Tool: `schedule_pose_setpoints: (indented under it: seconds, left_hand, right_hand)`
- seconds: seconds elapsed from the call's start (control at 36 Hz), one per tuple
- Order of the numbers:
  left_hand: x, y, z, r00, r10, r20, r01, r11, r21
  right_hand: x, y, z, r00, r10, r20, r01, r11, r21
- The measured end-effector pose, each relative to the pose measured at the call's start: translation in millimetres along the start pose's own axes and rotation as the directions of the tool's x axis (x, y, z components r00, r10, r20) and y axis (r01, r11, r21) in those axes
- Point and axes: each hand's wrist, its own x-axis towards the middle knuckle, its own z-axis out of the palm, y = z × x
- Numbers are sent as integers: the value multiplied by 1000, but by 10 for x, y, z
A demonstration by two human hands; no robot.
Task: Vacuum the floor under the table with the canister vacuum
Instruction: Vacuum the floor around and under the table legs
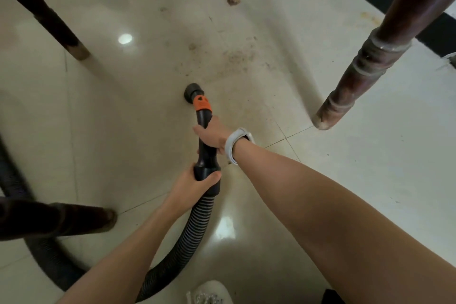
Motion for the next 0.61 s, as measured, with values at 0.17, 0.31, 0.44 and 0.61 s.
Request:
schedule_pose_setpoints:
  seconds: [0.17, 0.31, 0.44, 0.61]
  left_hand:
    - [-114, -184, -85, 996, -48, 73, 49, 999, -10]
    - [-53, -100, 10, 987, -54, 152, 41, 995, 86]
    - [38, 117, 210, 977, -24, 213, -16, 983, 183]
    - [-62, 268, 315, 963, 42, 266, -100, 973, 207]
  right_hand:
    - [-100, 135, 239, 992, 10, 124, 6, 992, -126]
    - [-137, 256, 75, 1000, -12, 19, 13, 998, -60]
    - [-224, 414, -380, 976, -7, -219, 34, 992, 121]
    - [-388, 554, -533, 945, -10, -326, 70, 982, 173]
